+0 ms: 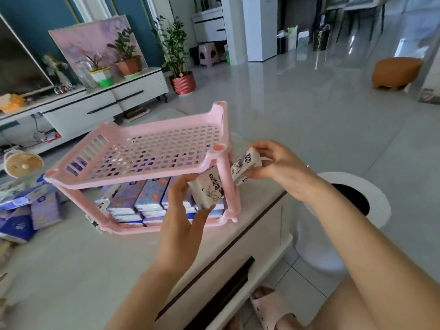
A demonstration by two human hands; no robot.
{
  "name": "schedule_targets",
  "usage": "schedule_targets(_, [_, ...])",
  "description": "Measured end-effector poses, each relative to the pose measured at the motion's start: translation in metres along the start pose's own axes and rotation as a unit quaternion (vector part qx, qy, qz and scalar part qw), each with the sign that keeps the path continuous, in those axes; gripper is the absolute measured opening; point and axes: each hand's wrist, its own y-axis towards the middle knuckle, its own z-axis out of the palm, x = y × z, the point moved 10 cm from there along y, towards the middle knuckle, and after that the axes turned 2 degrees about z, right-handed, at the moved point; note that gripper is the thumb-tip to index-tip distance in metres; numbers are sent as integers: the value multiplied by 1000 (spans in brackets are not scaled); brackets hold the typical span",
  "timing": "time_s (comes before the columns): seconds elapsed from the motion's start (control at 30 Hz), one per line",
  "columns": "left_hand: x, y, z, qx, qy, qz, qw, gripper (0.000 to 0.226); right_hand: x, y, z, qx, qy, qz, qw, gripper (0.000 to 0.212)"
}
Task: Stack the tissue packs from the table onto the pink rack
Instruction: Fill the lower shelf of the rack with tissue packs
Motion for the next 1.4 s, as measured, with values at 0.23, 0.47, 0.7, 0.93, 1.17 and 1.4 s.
schedule_targets(0.23, [4, -7, -10, 8, 19, 48, 999, 63, 2, 9, -5, -40, 37, -29, 998, 55])
schedule_targets(0.47, [9, -3, 4, 25, 10, 52, 998, 56, 15, 18, 20, -42, -116, -121, 985, 51])
schedule_targets(0.7, [6, -6, 3, 16, -1, 53, 998, 57, 21, 21, 23, -32, -216, -141, 966, 46])
schedule_targets(0.93, [15, -4, 1, 10, -13, 20, 1000, 55, 16, 30, 44, -1, -302, -138, 943, 40])
schedule_targets(1.17, [16, -5, 3, 23, -48, -11, 999, 54, 9, 40, 53, -3, -304, -130, 944, 39])
schedule_targets(1.4, [12, -2, 2, 22, -46, -1, 999, 53, -2, 44, 50, 6, -316, -103, 943, 37])
